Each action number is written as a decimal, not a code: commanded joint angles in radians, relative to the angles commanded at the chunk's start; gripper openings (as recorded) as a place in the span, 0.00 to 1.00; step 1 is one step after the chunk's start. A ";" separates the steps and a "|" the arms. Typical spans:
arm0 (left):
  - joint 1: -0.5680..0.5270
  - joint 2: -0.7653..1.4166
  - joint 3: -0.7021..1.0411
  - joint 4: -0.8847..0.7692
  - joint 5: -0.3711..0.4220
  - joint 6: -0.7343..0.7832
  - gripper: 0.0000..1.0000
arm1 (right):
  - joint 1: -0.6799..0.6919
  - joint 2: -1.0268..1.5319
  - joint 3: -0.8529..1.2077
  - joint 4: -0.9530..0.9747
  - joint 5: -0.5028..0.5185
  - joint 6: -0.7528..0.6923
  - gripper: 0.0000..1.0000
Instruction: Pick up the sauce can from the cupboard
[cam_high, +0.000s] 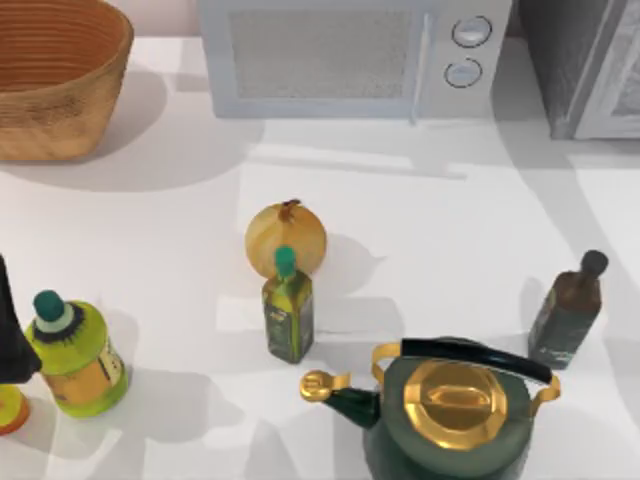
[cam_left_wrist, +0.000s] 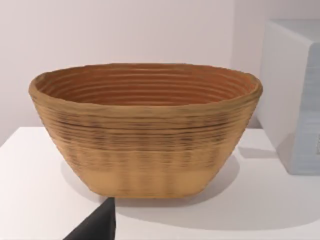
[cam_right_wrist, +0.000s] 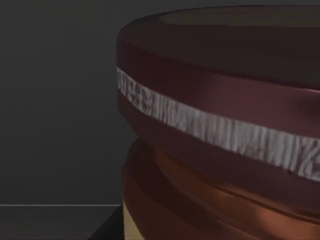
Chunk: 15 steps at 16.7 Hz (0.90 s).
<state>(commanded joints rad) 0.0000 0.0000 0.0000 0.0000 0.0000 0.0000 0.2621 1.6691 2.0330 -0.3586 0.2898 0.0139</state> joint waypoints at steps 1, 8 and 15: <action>0.000 0.000 0.000 0.000 0.000 0.000 1.00 | 0.000 0.000 0.000 0.000 0.000 0.000 0.00; 0.000 0.000 0.000 0.000 0.000 0.000 1.00 | 0.065 -0.070 0.010 -0.074 0.060 0.002 0.00; 0.000 0.000 0.000 0.000 0.000 0.000 1.00 | 0.290 -0.342 0.026 -0.373 0.283 0.000 0.00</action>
<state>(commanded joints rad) 0.0000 0.0000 0.0000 0.0000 0.0000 0.0000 0.5525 1.3267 2.0590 -0.7315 0.5726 0.0142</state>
